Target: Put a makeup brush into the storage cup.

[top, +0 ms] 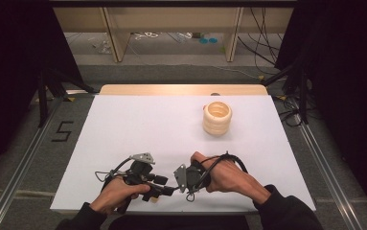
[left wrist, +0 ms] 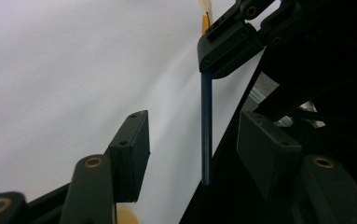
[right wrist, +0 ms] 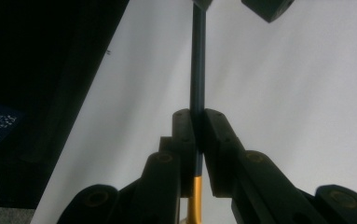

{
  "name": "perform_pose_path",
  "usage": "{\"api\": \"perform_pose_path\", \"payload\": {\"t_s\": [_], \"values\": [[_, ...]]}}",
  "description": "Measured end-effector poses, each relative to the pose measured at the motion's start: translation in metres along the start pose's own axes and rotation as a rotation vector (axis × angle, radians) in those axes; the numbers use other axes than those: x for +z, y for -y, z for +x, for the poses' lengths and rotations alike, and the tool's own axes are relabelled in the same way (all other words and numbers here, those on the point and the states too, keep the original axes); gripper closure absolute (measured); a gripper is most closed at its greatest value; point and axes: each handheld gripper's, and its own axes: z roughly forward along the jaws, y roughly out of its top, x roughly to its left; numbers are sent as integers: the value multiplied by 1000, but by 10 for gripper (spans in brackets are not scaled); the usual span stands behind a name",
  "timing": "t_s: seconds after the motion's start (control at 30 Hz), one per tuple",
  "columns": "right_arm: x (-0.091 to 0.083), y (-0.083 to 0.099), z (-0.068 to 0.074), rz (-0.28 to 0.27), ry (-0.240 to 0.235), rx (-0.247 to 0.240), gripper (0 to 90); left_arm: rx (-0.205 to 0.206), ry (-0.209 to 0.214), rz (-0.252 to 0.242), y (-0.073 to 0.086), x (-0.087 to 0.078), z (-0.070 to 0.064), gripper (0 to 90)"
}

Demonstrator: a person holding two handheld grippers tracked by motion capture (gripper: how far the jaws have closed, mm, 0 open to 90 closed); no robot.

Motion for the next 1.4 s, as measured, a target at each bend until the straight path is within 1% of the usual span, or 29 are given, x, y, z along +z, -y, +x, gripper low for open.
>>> {"api": "perform_pose_path", "payload": {"t_s": [0.03,0.07,0.1,0.13,0.17,0.2,0.27,0.3,0.33,0.37,0.4,0.43,0.47,0.57,0.6,0.63,0.67,0.7,0.73,0.77,0.9,0.93,0.97,1.0,1.03,1.1,1.2,1.27,1.4], "values": [[1,0,0,-17,5,-14,834,-1,11,4,-1,0,1,451],[1,-1,1,-12,4,-6,834,-7,20,21,-1,0,1,459],[1,-2,1,-13,3,-14,833,-12,20,9,-1,1,1,465],[1,-2,1,-18,9,-17,833,-10,27,13,-1,2,2,471],[1,-3,0,-26,10,-29,834,-18,28,15,-1,2,2,480],[1,-3,1,-19,7,-27,833,-21,35,17,-1,3,2,489],[1,-4,1,-20,10,-39,834,-23,44,26,-1,4,2,500],[1,-5,2,-26,17,-30,833,-25,49,28,-1,5,2,506],[1,-5,1,-26,18,-46,834,-23,50,26,0,6,2,514],[0,-6,2,-27,19,-46,834,-25,58,38,0,6,2,519],[0,-7,2,-26,21,-41,834,-24,55,39,0,6,2,525],[0,-7,2,-24,18,-49,834,-17,65,46,0,7,3,533],[1,-7,2,-37,24,-47,833,-18,58,37,0,8,3,541],[0,-8,2,-31,23,-55,833,-18,62,44,0,8,3,562],[-1,-8,2,-30,25,-58,833,-17,70,55,-1,7,4,569],[0,-8,2,-41,30,-57,833,-21,60,48,0,8,4,576],[-1,-8,2,-37,30,-58,834,-25,68,49,0,8,4,584],[-1,-8,2,-35,30,-52,834,-19,74,55,0,8,4,593],[0,-9,2,-41,32,-62,833,-19,66,49,0,9,4,604],[-1,-9,2,-28,28,-55,833,-16,67,51,0,9,4,612],[-1,-11,3,-21,25,-59,833,-15,71,55,0,10,3,646],[0,-11,5,-25,25,-44,834,-11,72,56,0,11,3,651],[-1,-12,5,-24,26,-47,834,-13,74,54,0,11,3,657],[-1,-12,4,-29,31,-50,834,-10,80,63,-1,11,3,662],[-2,-12,4,-25,34,-59,833,-7,77,66,-1,11,3,666],[-1,-13,3,-40,40,-81,834,-8,75,60,-1,11,3,674],[-2,-15,3,-33,40,-81,834,-10,81,62,0,12,2,687],[-2,-15,3,-28,49,-85,834,-1,89,74,-1,12,3,698],[-1,-16,3,-42,42,-92,834,-8,84,67,0,13,1,722]]}}
